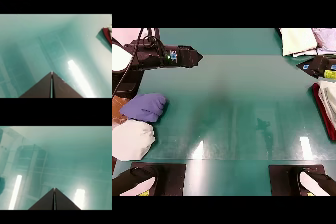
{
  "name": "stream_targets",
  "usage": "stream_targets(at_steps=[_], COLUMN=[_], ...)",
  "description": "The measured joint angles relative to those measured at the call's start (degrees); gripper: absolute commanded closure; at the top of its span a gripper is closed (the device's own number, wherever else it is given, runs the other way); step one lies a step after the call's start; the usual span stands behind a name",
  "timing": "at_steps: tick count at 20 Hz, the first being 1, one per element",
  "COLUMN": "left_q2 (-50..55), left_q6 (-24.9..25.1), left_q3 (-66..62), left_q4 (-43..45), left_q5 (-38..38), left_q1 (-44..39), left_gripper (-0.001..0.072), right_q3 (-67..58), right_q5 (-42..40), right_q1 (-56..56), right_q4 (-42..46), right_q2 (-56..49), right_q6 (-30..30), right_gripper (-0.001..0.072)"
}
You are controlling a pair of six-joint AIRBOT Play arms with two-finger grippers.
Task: Fold the shirts.
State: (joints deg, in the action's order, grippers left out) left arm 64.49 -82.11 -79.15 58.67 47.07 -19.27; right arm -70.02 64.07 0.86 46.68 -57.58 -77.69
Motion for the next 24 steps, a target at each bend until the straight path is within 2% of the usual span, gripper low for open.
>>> stream_targets(at_steps=[18, 20, 23, 24], left_q2=[-0.83, -2.32, -4.22, -4.57], left_q6=[0.00, -0.17, -1.01, -1.22], left_q3=[-0.09, -0.09, 0.55, 1.44], left_q4=[0.90, 4.09, 12.02, 15.63], left_q5=[-1.90, 0.11, 8.83, 12.20], left_q1=[1.60, 5.31, 13.33, 16.24], left_gripper=[0.0683, 0.0683, 0.0680, 0.0532], right_q3=[0.00, 0.00, 0.00, 0.00], right_q5=[0.17, 0.37, 0.44, 0.44], right_q1=[-0.22, -0.22, -0.22, -0.22], right_q4=[-0.07, -0.04, -0.04, -0.07], right_q2=[0.00, -0.02, -0.02, 0.00], right_q6=[0.02, 0.02, 0.02, 0.02], right_gripper=[0.0693, 0.0693, 0.0694, 0.0693])
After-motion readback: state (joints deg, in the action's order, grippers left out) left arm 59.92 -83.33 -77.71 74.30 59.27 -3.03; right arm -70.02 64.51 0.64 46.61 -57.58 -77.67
